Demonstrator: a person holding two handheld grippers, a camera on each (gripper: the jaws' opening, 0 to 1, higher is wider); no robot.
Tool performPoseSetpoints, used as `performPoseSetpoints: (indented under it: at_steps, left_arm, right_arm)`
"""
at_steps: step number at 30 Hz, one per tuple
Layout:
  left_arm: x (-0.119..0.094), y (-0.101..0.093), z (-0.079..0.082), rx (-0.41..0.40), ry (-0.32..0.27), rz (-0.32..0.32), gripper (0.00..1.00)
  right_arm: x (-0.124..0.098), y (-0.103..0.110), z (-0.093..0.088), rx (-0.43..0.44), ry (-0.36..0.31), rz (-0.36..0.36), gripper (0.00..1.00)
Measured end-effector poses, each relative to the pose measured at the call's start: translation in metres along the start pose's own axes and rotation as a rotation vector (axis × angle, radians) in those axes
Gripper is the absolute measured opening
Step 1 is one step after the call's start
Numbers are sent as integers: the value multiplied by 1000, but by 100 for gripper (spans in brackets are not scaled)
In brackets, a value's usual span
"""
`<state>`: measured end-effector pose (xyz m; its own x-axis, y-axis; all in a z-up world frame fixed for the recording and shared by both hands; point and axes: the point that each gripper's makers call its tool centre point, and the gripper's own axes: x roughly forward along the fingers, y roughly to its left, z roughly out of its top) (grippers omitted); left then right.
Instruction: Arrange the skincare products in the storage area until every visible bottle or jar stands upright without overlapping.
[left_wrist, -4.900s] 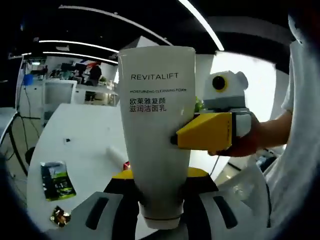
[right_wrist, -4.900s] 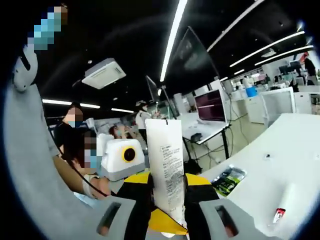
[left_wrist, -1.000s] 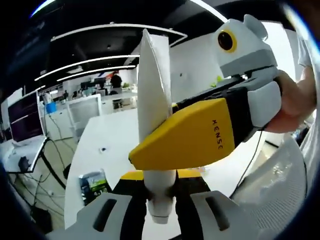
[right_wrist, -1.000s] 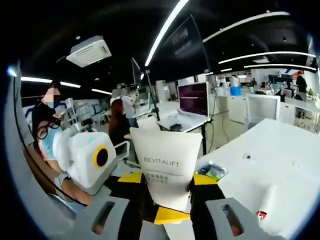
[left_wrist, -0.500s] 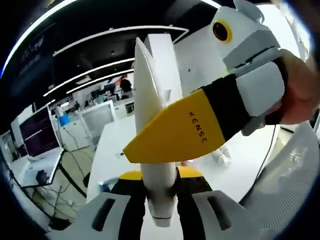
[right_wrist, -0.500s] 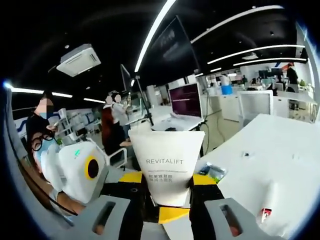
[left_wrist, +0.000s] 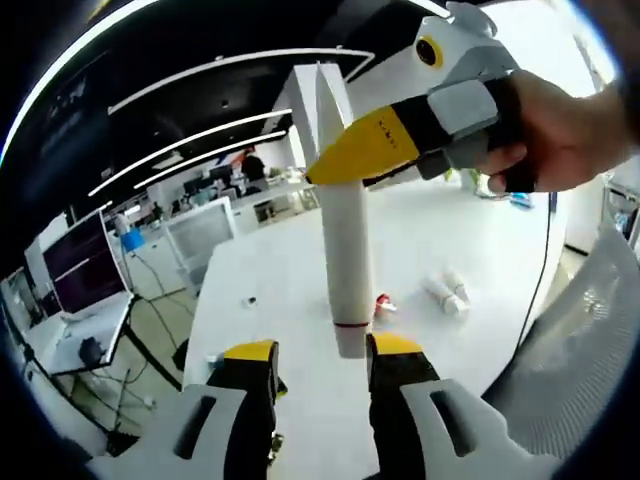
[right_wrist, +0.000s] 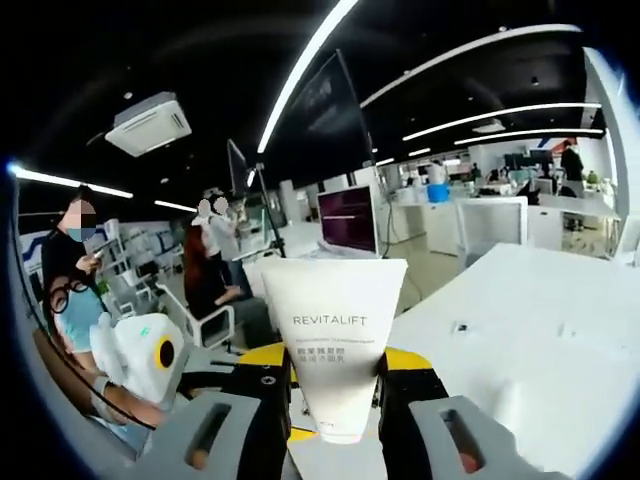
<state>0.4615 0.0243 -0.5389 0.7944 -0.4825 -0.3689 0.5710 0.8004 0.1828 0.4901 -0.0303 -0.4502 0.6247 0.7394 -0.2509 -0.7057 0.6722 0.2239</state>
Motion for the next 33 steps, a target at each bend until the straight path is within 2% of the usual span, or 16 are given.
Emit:
performPoseSetpoints:
  at_steps: [2,4,6,7,13,18,23,25,27,29,31,33]
  left_arm:
    - [2,-1,1,-2,-5,-4,30]
    - [5,-3,2,-25,-21,-23,33]
    - [7,-7,-7,-61,21,-48,41]
    - [9,-7,-11,-54,36,-41,44]
    - [11,-6,-9,-17,17,-22,62]
    - [12,-1,-7,-51,-4,-7,72]
    - [13,4,-9,-109,3,9,83]
    - [13,8,-10,-137,4,24,85]
    - [14,4,-14,-170,26,8,85]
    - [16,-2,-17,-153,40,-11,85]
    - [15,-2,-15,-141,32,-11,85]
    - [13,6,-9,-147,-4,21,85]
  right_arm:
    - [-4,-12,1,-10,2,-30,27]
    - [-7,-22,1,-9,0,-47,27]
    - [-10,-32,0,-9,5,-65,27]
    - [-12,-42,-2,-17,12,-90,27]
    - [-20,-78,-6,-14,42,-157,27]
    - [-20,-111,-2,-8,45,-216,27]
    - [-16,-138,5,-15,45,-265,28]
    - [-14,-149,7,-11,51,-283,28]
    - [-11,-159,11,-21,47,-290,28]
    - [-11,-171,11,-28,47,-315,28]
    - [-11,-184,11,-23,41,-342,28]
    - [-12,-195,10,-9,37,-366,28]
